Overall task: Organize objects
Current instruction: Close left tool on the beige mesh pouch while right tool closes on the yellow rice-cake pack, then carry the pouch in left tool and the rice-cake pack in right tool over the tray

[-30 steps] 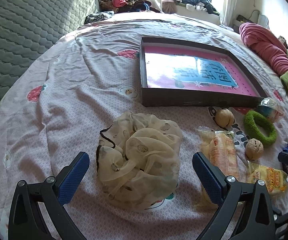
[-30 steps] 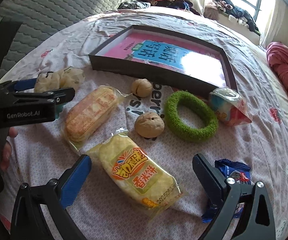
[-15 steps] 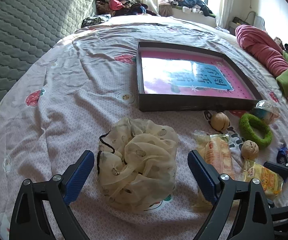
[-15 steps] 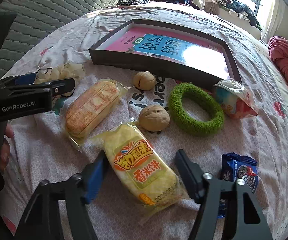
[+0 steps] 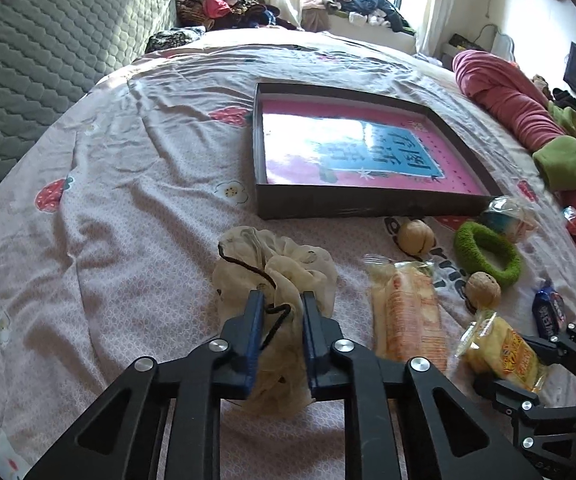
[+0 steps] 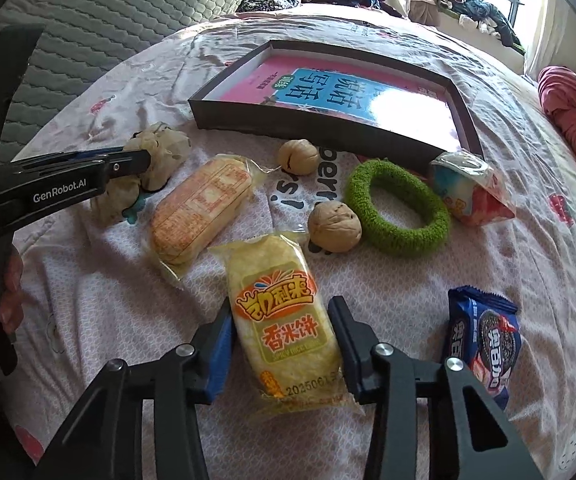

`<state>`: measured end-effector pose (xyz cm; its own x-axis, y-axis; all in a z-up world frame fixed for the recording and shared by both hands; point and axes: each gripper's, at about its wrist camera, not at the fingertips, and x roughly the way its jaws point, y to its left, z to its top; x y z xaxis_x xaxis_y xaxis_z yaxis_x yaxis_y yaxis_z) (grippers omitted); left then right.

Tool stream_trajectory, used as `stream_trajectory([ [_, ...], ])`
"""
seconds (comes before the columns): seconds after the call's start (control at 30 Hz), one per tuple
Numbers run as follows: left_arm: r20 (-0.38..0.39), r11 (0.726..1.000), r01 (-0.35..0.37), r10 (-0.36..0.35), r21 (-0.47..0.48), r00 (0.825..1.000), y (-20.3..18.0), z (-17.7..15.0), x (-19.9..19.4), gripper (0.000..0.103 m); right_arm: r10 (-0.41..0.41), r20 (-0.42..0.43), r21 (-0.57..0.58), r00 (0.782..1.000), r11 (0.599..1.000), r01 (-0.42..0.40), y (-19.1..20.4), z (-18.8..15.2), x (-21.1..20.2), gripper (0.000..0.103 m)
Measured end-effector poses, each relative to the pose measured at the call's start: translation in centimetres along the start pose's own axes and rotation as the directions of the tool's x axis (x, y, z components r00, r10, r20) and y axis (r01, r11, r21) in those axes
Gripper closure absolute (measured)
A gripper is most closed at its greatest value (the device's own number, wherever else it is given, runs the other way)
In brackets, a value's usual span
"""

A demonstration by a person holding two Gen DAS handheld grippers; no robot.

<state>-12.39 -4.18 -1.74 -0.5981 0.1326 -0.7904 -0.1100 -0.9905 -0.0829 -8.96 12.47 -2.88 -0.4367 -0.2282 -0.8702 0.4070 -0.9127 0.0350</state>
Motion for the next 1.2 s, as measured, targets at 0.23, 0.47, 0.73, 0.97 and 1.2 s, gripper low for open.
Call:
stream_trajectory([
  [0.23, -0.001, 1.0, 0.028, -0.028, 0.004, 1.0, -0.5, -0.2, -0.6, 0.088, 0.021, 0.02, 0.026, 1.0, 0.999, -0.022, -0.2, -0.6, -1.0, 0.061],
  [0.47, 0.019, 0.999, 0.048, -0.048, -0.005, 0.999, -0.6, -0.4, -1.8, 0.088, 0.027, 0.039, 0.033, 0.999, 0.999, -0.028, 0.0, -1.4, -2.6, 0.061],
  [0.73, 0.05, 0.998, 0.063, -0.062, -0.021, 0.997, -0.8, -0.7, -4.1, 0.088, 0.027, 0.081, 0.044, 0.996, 0.999, -0.031, 0.1, -1.5, -4.9, 0.061],
  [0.97, 0.065, 0.997, 0.068, -0.066, -0.025, 0.996, -1.9, -1.3, -6.0, 0.088, 0.029, 0.124, 0.042, 0.992, 0.999, -0.034, 0.1, -0.6, -7.1, 0.061],
  [1.2, 0.083, 0.997, 0.072, -0.069, -0.03, 0.994, -3.8, -1.3, -7.8, 0.088, 0.01, 0.189, 0.04, 0.982, 0.999, -0.018, -0.5, 0.3, -9.4, 0.062],
])
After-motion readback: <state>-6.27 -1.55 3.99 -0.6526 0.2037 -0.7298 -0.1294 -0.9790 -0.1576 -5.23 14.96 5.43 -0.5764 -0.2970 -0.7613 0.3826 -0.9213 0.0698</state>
